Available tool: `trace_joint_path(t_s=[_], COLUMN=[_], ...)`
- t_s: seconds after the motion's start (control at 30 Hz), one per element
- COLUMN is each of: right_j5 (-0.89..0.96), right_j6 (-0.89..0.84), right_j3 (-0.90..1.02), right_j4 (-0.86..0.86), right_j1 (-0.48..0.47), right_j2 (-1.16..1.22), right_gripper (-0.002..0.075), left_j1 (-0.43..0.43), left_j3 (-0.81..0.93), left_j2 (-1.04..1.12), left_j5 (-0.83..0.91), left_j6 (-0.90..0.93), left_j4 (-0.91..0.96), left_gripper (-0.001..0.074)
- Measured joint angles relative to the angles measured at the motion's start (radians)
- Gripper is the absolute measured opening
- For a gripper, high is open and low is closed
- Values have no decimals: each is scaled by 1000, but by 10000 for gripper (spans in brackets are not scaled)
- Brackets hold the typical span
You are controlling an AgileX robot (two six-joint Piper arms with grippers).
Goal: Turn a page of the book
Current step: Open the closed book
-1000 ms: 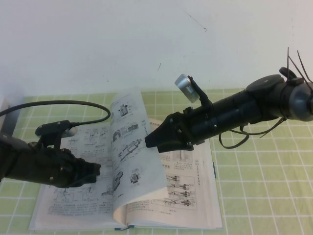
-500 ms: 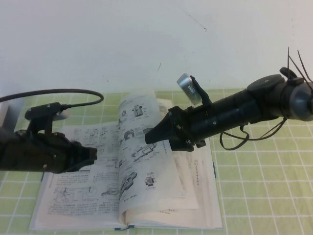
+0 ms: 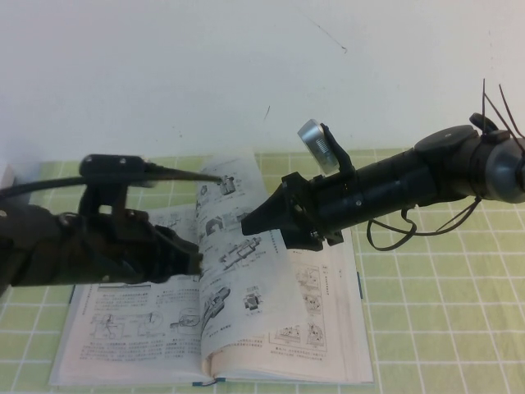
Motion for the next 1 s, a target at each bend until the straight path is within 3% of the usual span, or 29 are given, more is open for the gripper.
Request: trace_joint_path(t_s=[0.27, 0.57, 0.77, 1.0], right_j5=[8, 44, 55, 70], right_j6=[-18, -18, -18, -18], right_j3=[0, 0, 0, 0], right_j4=[-2, -2, 15, 34], right_j1=[0, 0, 0, 0], right_j2=[0, 0, 0, 0], right_gripper=[408, 408, 408, 407], left_j1=[-158, -479, -700, -879], left_j3=[100, 326, 342, 342], left_j2=[-86, -255, -230, -135], left_j5=[-172, -443, -616, -781], left_j6=[-135, -147, -147, -147], left_j4=[86, -15, -81, -132], left_gripper=[-4, -4, -4, -4])
